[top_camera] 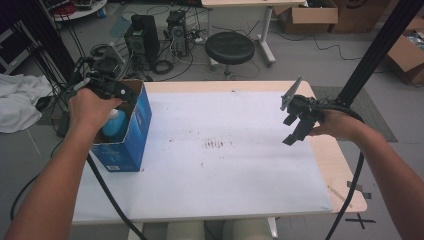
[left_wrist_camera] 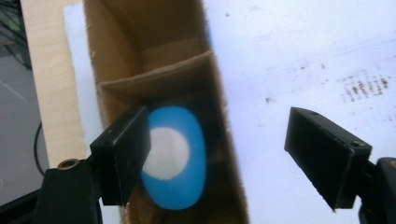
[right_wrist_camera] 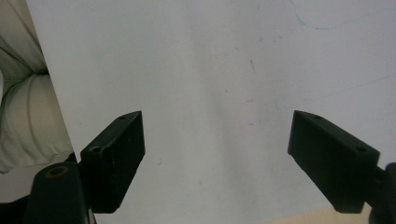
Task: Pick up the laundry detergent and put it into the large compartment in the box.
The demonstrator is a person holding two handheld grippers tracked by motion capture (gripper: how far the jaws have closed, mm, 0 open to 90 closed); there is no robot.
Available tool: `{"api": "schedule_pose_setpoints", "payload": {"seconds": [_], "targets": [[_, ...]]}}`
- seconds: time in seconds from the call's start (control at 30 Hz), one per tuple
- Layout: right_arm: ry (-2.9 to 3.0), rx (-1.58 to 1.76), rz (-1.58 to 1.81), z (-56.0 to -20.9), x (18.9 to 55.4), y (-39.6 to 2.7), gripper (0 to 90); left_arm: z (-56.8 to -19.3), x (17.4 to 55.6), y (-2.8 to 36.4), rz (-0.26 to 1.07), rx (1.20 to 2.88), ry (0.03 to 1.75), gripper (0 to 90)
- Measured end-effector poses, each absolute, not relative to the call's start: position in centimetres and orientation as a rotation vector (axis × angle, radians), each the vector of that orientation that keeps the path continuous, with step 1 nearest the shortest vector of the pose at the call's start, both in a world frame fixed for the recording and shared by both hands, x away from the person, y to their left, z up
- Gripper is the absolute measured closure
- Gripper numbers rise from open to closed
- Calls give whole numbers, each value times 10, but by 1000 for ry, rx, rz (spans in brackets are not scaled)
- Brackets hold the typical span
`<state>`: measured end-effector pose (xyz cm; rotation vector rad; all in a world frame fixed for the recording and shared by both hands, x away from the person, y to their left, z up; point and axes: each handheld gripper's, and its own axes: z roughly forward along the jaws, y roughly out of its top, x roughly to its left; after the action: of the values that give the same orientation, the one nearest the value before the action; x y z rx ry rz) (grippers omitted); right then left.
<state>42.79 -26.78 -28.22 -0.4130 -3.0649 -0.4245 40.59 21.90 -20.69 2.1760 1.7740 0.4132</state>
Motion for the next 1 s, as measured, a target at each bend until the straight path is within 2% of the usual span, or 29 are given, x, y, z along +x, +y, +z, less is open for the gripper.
{"api": "schedule_pose_setpoints", "payload": {"seconds": [0.13, 0.5, 1.0], "targets": [[-3063, -413, -421, -283, 428, -268, 186, -206, 407, 213, 413, 2198, 1741, 195], [-3063, -412, -431, -282, 427, -269, 184, -203, 407, 190, 406, 2285, 1589, 193], [-3062, -411, -434, -282, 427, -269, 183, -201, 406, 130, 353, 2468, 1218, 189]]}}
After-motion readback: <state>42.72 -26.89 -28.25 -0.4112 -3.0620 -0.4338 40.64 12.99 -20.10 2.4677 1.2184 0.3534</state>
